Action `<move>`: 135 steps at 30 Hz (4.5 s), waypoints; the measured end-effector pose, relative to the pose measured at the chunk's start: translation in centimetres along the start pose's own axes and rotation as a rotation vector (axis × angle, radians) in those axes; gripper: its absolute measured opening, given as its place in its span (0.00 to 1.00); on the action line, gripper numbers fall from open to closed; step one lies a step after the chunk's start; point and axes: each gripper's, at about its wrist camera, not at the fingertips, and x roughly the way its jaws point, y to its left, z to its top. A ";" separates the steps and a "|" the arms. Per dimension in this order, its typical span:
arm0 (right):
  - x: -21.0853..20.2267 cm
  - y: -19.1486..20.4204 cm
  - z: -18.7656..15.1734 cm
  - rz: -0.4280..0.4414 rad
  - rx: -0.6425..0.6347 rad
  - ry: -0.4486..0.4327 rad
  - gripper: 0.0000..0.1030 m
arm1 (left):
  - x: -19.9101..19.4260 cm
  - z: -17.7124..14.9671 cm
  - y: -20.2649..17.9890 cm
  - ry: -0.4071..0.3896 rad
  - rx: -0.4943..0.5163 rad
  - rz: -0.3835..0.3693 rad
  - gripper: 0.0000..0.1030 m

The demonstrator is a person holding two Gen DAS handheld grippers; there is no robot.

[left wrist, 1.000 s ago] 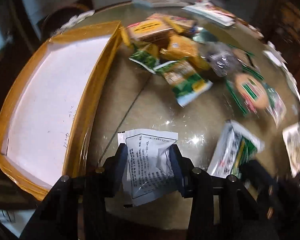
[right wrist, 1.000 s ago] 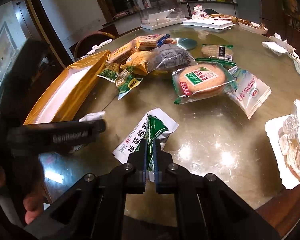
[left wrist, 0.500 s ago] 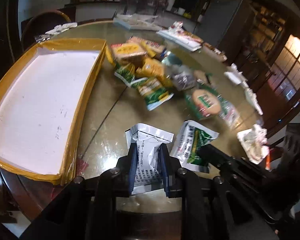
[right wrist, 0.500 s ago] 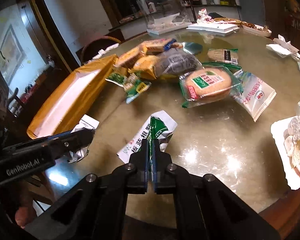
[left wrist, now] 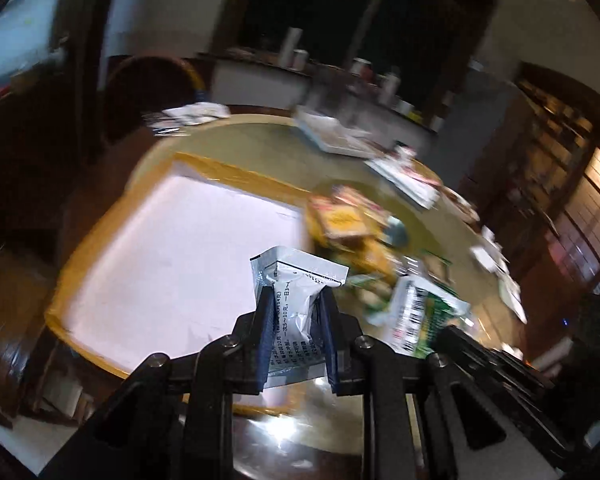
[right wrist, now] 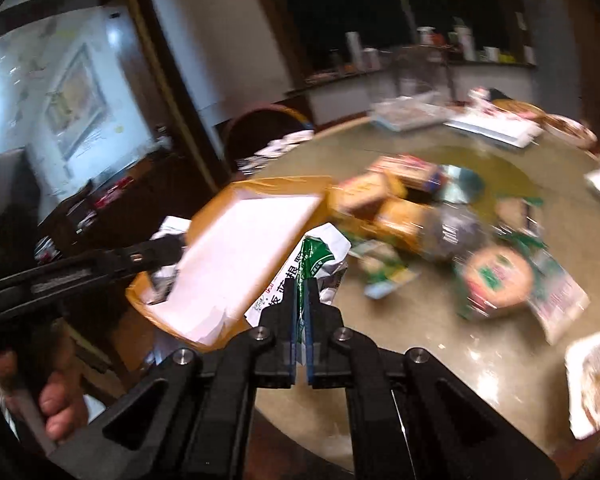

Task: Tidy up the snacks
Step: 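Carry both packets into the white tray and open both grippers, then grasp the green pea snack bag with the left gripper while the right grasps the round biscuit pack, then carry both snacks over the tray and release them inside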

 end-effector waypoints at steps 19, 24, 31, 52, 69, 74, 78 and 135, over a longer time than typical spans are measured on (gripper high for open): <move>13.2 8.4 -2.3 0.020 -0.227 0.269 0.13 | 5.7 -1.2 9.6 0.125 -0.165 0.083 0.38; 8.9 7.5 -2.2 0.039 -0.177 0.153 0.56 | 2.2 -1.4 7.7 0.036 -0.136 0.081 0.66; 3.7 0.7 -3.3 0.026 0.020 0.093 0.61 | 0.6 -2.2 1.0 0.008 -0.006 -0.027 0.76; 4.2 -18.4 2.3 -0.426 0.218 0.199 0.78 | 6.3 -3.8 -8.6 0.183 0.099 -0.070 0.76; 5.4 -15.1 -0.3 -0.505 0.027 0.260 0.77 | 10.7 -3.0 -10.1 0.266 0.138 -0.060 0.76; 3.5 -12.6 -2.5 -0.427 0.007 0.220 0.71 | 15.9 -2.1 -11.6 0.336 0.148 -0.020 0.76; 1.9 -12.1 -3.6 -0.332 0.021 0.181 0.69 | 19.5 -1.6 -12.2 0.395 0.106 0.006 0.72; 3.0 -10.8 -3.7 -0.396 0.043 0.218 0.86 | 2.5 -3.2 -1.3 0.094 -0.108 -0.044 0.30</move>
